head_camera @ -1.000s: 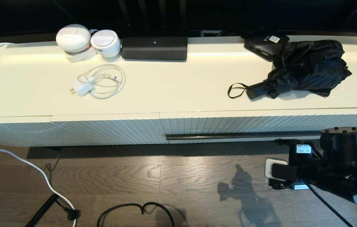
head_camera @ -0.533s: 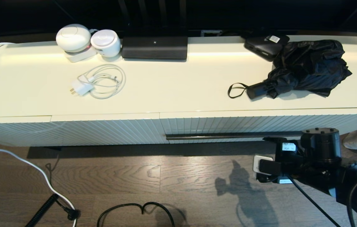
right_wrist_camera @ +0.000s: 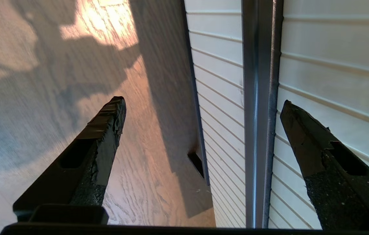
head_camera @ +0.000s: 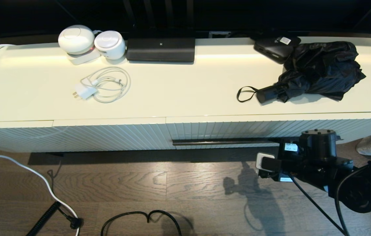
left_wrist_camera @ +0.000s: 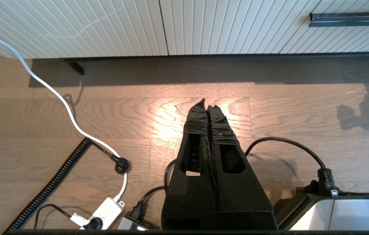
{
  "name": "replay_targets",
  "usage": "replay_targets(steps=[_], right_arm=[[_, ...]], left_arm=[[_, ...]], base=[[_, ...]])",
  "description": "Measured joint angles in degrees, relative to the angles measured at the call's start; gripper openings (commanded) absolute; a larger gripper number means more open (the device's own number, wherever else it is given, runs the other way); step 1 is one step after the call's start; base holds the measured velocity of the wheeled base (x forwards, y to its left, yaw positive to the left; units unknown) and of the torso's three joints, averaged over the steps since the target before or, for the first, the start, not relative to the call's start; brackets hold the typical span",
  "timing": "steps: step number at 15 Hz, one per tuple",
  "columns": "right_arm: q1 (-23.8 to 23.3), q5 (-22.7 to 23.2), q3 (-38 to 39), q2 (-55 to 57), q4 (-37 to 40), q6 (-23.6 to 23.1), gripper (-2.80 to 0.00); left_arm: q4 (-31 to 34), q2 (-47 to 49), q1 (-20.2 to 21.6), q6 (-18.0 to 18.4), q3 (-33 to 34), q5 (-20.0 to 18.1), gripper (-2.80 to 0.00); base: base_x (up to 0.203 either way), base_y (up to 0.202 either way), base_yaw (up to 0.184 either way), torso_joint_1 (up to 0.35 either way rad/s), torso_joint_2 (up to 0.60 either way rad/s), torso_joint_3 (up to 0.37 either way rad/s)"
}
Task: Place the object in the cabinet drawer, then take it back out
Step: Open the drawer
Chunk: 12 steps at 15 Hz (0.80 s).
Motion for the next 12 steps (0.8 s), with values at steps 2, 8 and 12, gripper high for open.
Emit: replay_targets(steps=[2, 8, 12], right_arm=[[-0.19, -0.02, -2.25, 1.0, 0.01, -0.15, 0.0], [-0.21, 0.0, -4.28, 2.91, 0.37, -0.83, 0.0], [-0.19, -0.01, -4.15, 4.23, -0.16, -0.84, 0.0]], left_arm=[[-0.02, 0.0, 0.0, 0.02, 0.0, 0.0, -2.8], [-0.01, 0.0, 0.0, 0.01, 0.0, 0.02, -2.8], [0.0, 0.0, 0.0, -0.01, 0.05, 0.0, -2.8]], base=[[0.0, 0.0, 0.0, 0.0, 0.0, 0.0], [0.0, 0.0, 0.0, 0.0, 0.0, 0.0], [0.0, 0.0, 0.0, 0.0, 0.0, 0.0]])
